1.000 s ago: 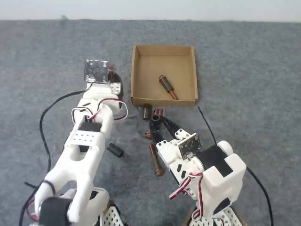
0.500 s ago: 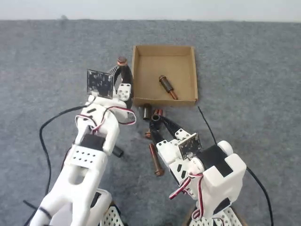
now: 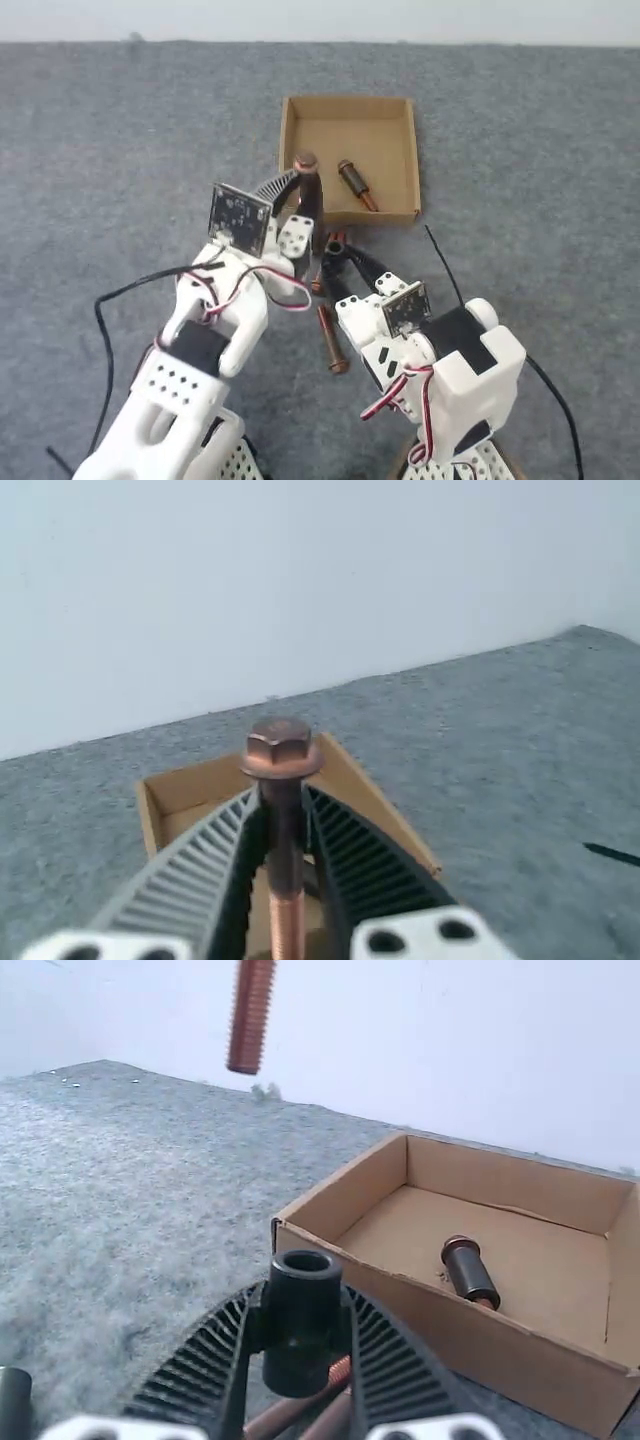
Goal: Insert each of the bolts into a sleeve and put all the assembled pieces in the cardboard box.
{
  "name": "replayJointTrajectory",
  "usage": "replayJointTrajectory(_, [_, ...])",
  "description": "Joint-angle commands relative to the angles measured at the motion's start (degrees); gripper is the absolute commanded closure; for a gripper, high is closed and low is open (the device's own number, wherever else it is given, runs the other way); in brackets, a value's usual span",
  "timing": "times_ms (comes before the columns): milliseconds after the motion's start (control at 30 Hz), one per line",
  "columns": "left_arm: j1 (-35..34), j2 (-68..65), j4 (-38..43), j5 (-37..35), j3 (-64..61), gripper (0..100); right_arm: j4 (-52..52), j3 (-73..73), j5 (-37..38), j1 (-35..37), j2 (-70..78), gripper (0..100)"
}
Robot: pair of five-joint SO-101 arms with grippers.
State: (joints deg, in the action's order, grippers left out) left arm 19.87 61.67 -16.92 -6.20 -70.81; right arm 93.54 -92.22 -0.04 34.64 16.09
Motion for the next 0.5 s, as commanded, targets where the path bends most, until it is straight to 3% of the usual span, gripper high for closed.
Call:
replayJointTrajectory(0, [1.8,5.0,-3.9,-7.1,0.7,99,0.2,-1.5,0.0,-0.7,-1.8,99.3])
replayJointTrajectory(167, [1.8,5.9,-6.2,-17.9,-0.2,99,0.3,-1.5,0.0,-0.7,-1.8,99.3])
replayJointTrajectory(333, [2.1,6.1,-4.8,-16.5,-2.1,99,0.3,-1.5,-0.1,-0.7,-1.9,99.3])
replayJointTrajectory(467, [1.8,5.9,4.8,-14.8,-7.2,99,0.3,-1.5,-0.2,-0.7,-1.9,99.3])
